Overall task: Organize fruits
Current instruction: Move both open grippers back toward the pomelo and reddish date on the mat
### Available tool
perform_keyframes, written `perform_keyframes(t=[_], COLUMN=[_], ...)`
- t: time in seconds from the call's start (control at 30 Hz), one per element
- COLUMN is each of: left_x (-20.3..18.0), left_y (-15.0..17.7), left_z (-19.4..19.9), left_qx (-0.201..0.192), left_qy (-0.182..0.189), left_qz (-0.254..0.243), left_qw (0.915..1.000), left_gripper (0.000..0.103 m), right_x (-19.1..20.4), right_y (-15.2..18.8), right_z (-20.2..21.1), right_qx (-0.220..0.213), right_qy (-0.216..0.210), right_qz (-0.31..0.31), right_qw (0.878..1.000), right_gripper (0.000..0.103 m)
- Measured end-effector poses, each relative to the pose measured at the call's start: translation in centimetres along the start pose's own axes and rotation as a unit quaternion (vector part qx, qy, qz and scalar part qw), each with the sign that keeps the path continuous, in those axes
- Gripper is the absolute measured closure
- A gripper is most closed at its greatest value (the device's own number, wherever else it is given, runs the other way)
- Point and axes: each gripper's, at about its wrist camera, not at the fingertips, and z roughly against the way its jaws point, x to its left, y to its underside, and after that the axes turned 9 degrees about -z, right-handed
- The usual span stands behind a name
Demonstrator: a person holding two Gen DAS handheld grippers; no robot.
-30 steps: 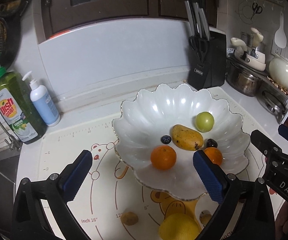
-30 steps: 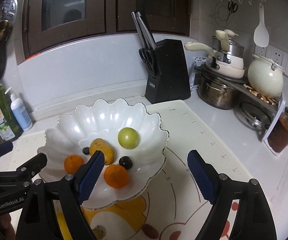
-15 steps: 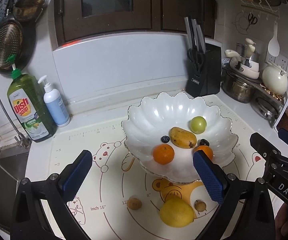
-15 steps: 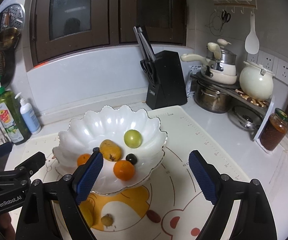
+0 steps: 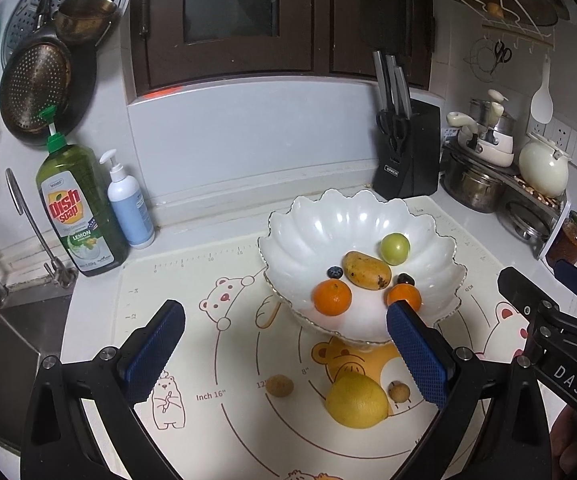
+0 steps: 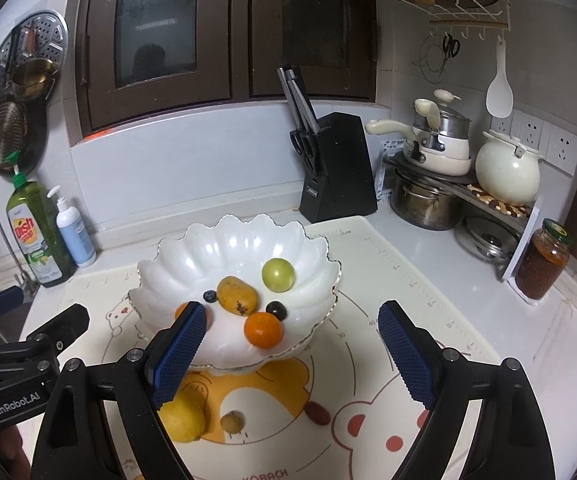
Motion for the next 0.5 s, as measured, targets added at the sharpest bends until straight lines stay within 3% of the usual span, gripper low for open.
perform_keyframes(t=[0.5], left_x=[-1.9], left_y=[1.8], left_z=[0.3], left_qx=[0.008], left_qy=[0.020], left_qz=[-0.013], left_qw=[0.9997], left_gripper=[0.000], right_x=[-1.8], right_y=[1.7], right_z=[0.9], right_qx=[0.009], right_qy=[0.013], right_qz=[-0.009], right_qw=[1.000], right_gripper=[0.015])
